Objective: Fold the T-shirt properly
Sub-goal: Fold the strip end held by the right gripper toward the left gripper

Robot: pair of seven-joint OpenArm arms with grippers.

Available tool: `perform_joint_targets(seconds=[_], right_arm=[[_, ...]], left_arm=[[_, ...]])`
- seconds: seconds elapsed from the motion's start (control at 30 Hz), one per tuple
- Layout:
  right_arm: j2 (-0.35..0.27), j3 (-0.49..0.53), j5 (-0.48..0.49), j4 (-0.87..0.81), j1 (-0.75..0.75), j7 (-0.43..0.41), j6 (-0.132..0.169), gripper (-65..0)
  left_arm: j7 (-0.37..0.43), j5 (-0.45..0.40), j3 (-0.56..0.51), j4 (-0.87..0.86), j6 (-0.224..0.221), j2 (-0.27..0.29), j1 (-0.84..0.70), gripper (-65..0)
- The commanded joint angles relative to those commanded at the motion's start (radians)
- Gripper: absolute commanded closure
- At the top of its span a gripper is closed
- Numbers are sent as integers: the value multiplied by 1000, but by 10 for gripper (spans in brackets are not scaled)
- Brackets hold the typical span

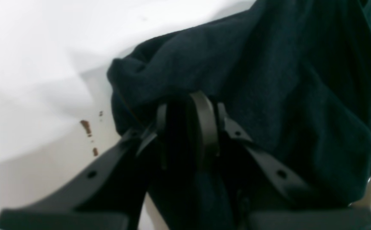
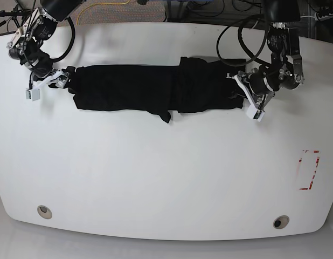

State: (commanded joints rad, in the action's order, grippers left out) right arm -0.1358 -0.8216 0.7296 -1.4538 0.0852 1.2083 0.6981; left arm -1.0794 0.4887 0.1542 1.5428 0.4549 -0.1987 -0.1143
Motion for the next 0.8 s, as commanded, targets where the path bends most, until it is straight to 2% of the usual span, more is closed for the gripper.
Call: perform_joint_targets(seconds=[0.23, 0.33, 0.5, 0.67, 0.8], right_arm=[[81, 87, -2, -8, 15, -14, 0, -607], [107, 109, -3, -8, 15, -14, 0, -556], [114, 123, -3, -8, 15, -15, 0, -338], [107, 120, -3, -9, 14, -15, 0, -29], [77, 123, -5, -71, 17, -15, 0, -24]], left_arm=[[0, 0, 2, 3, 0, 0, -2, -100], [0, 0, 2, -5, 0, 0, 0, -100], [0, 0, 2, 0, 0, 3, 0, -100], [0, -2, 2, -5, -3, 3, 2, -101], [0, -2, -2, -5, -3, 6, 3, -101]])
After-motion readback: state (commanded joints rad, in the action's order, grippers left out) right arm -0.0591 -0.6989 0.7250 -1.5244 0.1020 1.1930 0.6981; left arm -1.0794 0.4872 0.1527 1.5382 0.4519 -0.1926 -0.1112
